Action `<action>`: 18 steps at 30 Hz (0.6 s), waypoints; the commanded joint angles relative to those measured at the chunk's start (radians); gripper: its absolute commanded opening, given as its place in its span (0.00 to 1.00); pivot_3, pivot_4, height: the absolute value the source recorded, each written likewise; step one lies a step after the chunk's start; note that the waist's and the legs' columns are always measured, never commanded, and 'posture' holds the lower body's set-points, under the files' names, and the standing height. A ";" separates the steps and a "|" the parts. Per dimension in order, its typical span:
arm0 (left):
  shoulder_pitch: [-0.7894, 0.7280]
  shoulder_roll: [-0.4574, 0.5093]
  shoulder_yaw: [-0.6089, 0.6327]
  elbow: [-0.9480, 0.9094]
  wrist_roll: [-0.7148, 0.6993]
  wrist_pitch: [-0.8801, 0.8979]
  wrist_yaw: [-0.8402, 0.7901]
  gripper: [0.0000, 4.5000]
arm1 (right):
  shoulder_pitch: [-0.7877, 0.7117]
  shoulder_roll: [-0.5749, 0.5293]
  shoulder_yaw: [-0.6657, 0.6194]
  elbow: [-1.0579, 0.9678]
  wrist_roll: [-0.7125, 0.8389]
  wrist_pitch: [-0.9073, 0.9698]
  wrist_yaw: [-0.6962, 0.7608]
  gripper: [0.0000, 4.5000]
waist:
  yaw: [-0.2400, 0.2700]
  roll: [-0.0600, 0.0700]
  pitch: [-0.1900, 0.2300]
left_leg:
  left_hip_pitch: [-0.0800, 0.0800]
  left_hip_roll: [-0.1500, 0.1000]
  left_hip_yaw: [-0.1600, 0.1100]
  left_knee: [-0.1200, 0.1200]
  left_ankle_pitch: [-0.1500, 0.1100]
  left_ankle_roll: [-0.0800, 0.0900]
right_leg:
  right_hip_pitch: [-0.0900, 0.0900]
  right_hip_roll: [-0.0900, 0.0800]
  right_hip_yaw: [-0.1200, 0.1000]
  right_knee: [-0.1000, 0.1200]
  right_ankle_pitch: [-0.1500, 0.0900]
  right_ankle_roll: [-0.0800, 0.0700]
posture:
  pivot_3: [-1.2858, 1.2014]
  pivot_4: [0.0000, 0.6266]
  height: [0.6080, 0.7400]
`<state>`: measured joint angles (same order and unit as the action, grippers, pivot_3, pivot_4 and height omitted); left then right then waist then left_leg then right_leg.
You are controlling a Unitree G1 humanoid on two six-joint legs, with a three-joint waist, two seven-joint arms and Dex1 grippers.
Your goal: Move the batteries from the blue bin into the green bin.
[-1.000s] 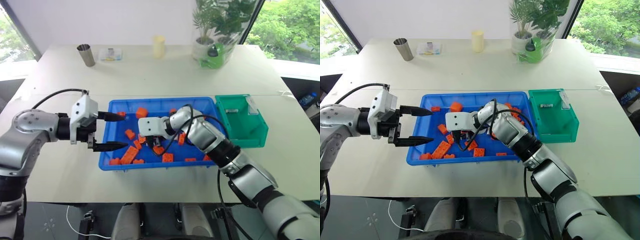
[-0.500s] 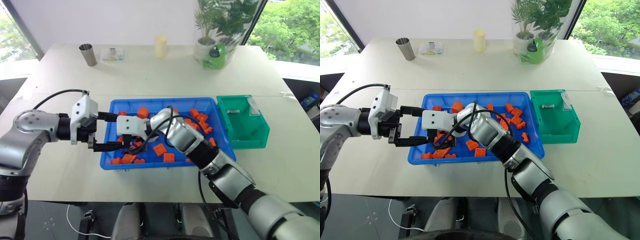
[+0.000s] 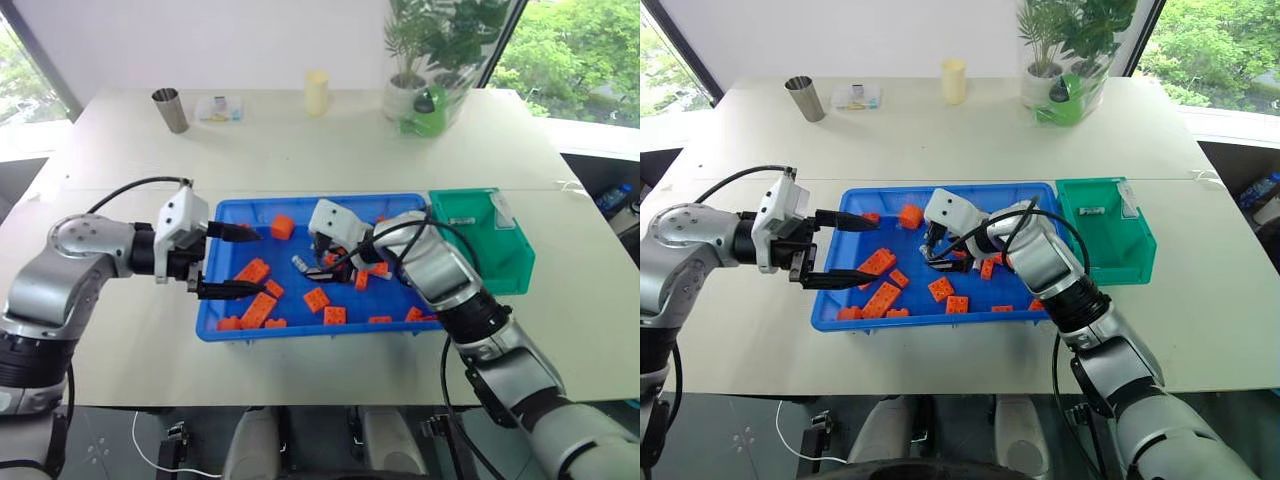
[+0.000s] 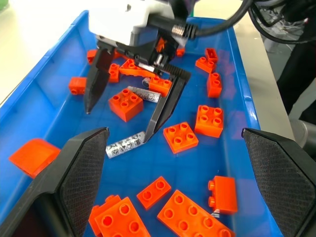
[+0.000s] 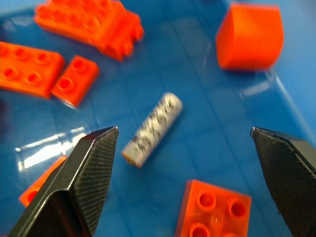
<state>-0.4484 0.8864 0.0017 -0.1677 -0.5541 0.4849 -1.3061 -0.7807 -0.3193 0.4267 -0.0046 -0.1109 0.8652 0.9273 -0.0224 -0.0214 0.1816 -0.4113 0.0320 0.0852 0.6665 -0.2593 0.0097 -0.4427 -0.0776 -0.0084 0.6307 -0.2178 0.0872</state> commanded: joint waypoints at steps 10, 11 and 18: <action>-0.048 -0.003 -0.011 0.005 0.010 -0.014 -0.029 1.00 | 0.040 0.039 0.028 0.055 0.040 -0.030 -0.074 0.57 | 0.004 0.000 0.000 | 0.000 0.000 0.000 0.000 0.000 0.000 | 0.001 0.000 0.000 0.000 0.000 0.000 | 0.52 0.24 0.97; -0.047 -0.002 -0.009 0.005 0.011 -0.015 -0.030 1.00 | 0.043 0.036 0.034 0.053 0.040 -0.033 -0.073 0.43 | 0.004 0.000 0.000 | 0.000 0.000 -0.001 0.000 0.000 0.000 | 0.001 0.000 0.000 0.000 0.000 0.000 | 0.52 0.24 0.97; -0.013 -0.019 -0.005 0.017 0.016 -0.026 -0.019 1.00 | 0.039 0.011 0.009 0.000 0.077 0.003 -0.064 0.01 | 0.005 0.000 0.000 | 0.000 0.000 -0.001 0.000 0.000 0.000 | 0.001 0.000 0.000 0.000 0.000 0.000 | 0.52 0.24 0.97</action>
<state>-0.4716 0.8734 -0.0179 -0.1474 -0.5413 0.4813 -1.3278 -0.7427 -0.2957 0.4588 0.0365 -0.0536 0.8436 0.8546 -0.0177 -0.0216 0.1815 -0.4112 0.0320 0.0844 0.6666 -0.2592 0.0097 -0.4419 -0.0778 -0.0084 0.6303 -0.2180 0.0870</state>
